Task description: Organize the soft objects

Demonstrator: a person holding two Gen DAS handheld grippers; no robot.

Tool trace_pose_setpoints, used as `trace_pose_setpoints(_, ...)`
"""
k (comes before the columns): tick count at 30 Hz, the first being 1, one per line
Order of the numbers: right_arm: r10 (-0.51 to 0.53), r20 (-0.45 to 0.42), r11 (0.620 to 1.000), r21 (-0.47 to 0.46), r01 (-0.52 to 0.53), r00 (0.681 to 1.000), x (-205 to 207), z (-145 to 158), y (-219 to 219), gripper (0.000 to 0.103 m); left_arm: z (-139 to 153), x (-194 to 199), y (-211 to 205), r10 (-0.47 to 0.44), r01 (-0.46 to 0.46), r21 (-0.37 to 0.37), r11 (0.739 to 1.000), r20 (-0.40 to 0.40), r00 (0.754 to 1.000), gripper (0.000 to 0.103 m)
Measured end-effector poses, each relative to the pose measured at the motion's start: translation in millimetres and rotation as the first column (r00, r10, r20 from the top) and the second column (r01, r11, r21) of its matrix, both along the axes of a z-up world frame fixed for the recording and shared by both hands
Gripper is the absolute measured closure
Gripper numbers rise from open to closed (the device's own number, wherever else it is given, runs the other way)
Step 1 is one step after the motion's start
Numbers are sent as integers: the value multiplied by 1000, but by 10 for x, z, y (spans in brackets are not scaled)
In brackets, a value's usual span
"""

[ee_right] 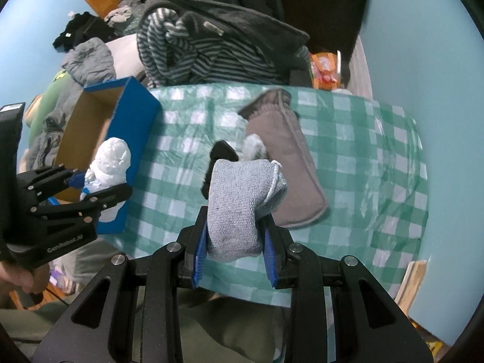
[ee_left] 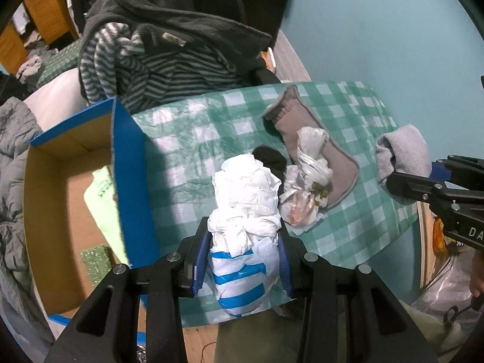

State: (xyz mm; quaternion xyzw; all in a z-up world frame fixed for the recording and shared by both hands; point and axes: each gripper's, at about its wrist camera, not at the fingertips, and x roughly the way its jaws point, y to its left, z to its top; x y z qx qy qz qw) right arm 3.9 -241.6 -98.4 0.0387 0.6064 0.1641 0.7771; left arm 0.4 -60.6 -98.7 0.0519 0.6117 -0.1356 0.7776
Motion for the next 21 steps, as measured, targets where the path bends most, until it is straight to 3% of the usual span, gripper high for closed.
trace_pose_setpoints(21, 157, 58, 987, 12, -158, 986, 151, 317, 870, 72, 290, -45, 751, 148, -149, 2, 989, 45, 988, 63)
